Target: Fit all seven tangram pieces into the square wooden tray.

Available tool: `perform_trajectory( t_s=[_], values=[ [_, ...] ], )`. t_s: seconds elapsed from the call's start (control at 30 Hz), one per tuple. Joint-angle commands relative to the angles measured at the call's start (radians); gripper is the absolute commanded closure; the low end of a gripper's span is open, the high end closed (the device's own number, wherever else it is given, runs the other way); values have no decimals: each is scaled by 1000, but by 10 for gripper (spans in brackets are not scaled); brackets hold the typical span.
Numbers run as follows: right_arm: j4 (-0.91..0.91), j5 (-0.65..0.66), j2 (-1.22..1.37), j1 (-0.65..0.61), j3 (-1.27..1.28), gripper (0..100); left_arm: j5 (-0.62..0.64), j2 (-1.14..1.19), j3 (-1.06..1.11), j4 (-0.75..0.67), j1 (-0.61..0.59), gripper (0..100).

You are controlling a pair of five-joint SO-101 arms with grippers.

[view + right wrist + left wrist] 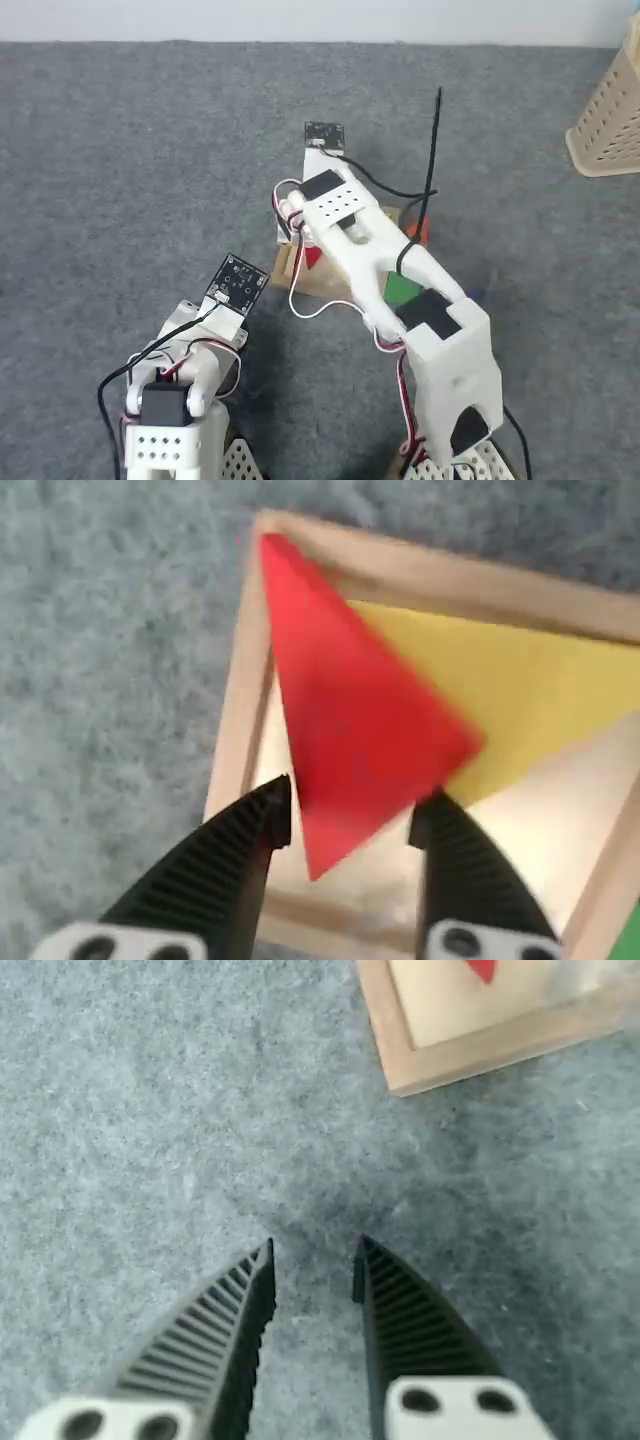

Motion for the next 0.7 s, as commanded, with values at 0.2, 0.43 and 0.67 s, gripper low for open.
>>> perform_trajectory(
  t_s=[0.2, 0.43, 0.67],
  values=[
    [140, 83, -237, 82, -63, 779, 8, -21, -13, 0, -3, 878],
    [143, 315, -351, 114, -55, 976, 8, -21, -13, 0, -3, 878],
    [-122, 434, -375, 133, 157, 991, 8, -21, -13, 0, -3, 878]
  ],
)
